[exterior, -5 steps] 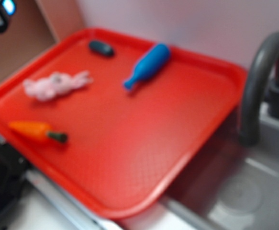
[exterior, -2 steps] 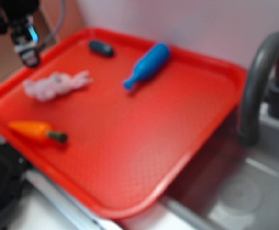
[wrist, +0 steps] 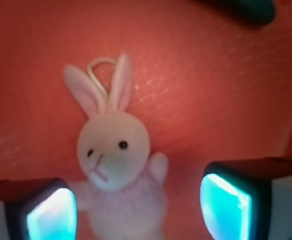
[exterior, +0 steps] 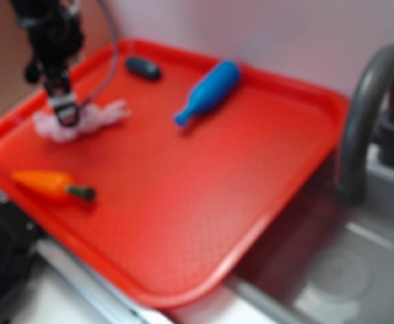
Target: Grab the pink bunny.
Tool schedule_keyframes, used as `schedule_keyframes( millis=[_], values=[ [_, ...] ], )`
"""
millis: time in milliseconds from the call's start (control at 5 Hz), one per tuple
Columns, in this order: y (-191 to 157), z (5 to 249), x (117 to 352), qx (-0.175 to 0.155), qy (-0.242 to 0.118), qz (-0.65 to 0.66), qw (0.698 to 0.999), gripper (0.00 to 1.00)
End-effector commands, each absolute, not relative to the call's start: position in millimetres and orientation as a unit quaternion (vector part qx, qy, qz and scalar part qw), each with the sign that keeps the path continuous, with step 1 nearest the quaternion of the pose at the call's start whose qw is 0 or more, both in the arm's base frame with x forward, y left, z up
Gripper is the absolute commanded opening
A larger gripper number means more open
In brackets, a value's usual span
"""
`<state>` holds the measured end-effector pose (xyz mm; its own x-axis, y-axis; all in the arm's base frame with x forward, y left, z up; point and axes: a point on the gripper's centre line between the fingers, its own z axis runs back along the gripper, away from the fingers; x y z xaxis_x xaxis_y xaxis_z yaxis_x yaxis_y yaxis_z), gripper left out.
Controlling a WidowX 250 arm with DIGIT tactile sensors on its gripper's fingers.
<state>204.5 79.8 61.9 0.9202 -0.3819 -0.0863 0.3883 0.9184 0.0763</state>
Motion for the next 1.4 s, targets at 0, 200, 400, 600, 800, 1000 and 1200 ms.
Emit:
schedule_keyframes(
  millis=[0,200,400,600,800,1000,1200],
  values=[
    [76.2,28.3,211.0,0.078,0.069,-0.216,0.971,1.00],
    [76.1,28.6,210.9,0.071,0.060,-0.210,0.973,0.00],
    [75.7,34.0,210.1,0.067,0.056,-0.205,0.975,0.00],
    [74.0,58.9,209.7,0.076,0.038,-0.175,0.981,0.00],
    [69.7,109.0,222.8,0.056,-0.003,-0.105,0.993,0.00],
    [61.3,160.7,224.4,0.022,-0.061,0.010,0.998,0.00],
    [50.8,210.9,223.7,-0.010,-0.092,0.068,0.993,0.00]
  ],
)
